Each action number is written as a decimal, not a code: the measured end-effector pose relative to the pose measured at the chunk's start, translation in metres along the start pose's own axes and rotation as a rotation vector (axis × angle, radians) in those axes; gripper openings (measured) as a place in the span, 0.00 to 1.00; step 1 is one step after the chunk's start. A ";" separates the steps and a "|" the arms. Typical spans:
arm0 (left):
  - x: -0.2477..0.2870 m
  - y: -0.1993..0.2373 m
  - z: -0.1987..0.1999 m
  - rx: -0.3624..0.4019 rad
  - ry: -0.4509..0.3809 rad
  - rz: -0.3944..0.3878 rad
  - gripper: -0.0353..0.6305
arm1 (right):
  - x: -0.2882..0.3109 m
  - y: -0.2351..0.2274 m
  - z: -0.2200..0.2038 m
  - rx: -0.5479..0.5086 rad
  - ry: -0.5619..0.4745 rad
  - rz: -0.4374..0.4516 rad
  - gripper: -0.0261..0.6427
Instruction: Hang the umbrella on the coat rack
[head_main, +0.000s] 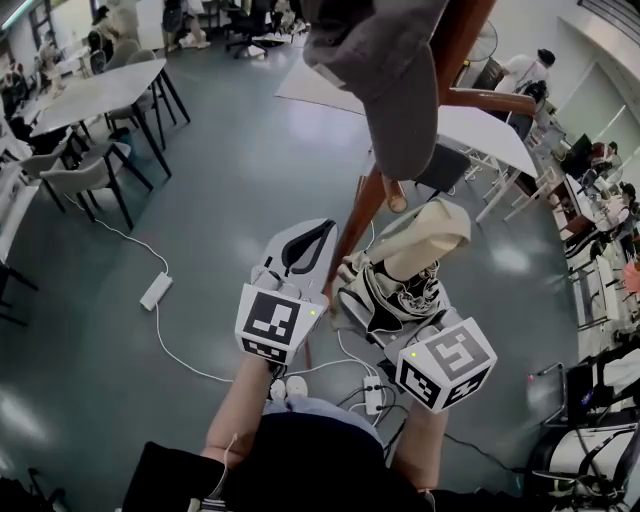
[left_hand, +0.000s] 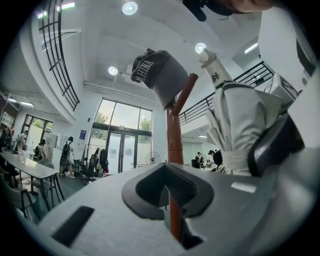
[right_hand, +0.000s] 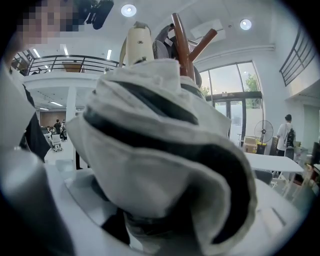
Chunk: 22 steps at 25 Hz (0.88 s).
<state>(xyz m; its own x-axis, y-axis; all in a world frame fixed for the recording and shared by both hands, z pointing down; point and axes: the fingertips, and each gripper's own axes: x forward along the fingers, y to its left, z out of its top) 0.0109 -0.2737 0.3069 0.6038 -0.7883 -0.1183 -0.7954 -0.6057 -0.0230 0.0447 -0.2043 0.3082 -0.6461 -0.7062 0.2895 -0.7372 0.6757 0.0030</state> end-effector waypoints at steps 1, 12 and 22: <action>-0.001 -0.001 0.001 -0.001 -0.003 0.002 0.06 | -0.001 0.000 0.004 -0.007 -0.001 0.000 0.56; -0.013 0.007 0.014 -0.014 -0.038 0.017 0.06 | 0.007 0.005 0.021 0.015 0.013 0.021 0.56; -0.006 0.005 0.004 -0.005 -0.011 0.008 0.06 | 0.013 -0.018 -0.010 0.102 0.037 -0.001 0.56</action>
<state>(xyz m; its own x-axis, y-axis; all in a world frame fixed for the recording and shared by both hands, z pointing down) 0.0034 -0.2714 0.3031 0.5971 -0.7916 -0.1294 -0.7996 -0.6003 -0.0171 0.0512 -0.2237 0.3211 -0.6390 -0.6973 0.3246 -0.7554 0.6485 -0.0938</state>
